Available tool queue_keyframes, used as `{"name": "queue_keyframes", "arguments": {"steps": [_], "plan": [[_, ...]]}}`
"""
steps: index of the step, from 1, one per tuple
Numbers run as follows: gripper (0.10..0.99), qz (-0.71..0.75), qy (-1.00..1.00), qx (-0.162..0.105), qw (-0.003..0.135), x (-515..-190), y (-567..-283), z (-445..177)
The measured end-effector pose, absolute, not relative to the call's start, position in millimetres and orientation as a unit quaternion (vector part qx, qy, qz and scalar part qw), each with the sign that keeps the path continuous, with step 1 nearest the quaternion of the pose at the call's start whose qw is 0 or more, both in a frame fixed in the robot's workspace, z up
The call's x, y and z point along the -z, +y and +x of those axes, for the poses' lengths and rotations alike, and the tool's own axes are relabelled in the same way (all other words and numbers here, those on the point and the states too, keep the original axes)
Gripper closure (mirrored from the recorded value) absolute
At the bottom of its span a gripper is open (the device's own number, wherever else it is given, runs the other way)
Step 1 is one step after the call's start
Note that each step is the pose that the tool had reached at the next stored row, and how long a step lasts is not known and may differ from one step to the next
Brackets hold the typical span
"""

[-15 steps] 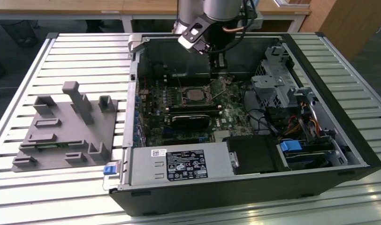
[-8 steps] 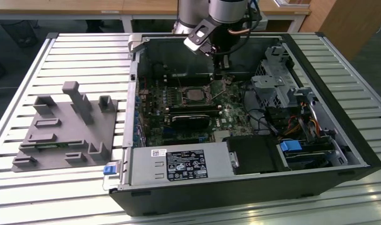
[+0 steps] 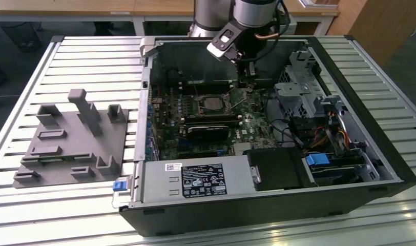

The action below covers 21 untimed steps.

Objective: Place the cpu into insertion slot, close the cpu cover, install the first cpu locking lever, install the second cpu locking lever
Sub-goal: 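Close the cpu cover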

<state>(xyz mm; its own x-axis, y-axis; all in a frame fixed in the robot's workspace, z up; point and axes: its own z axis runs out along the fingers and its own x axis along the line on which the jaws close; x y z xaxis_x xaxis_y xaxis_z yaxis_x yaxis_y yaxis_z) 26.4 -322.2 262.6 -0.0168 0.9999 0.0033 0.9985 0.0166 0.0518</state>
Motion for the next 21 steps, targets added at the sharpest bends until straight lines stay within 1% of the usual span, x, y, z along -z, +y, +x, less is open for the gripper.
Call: {"name": "queue_keyframes", "arguments": {"steps": [21], "plan": [[0.980, 0.701, 0.713, -0.018, 0.015, -255.6, -314.5, 54.9]]}}
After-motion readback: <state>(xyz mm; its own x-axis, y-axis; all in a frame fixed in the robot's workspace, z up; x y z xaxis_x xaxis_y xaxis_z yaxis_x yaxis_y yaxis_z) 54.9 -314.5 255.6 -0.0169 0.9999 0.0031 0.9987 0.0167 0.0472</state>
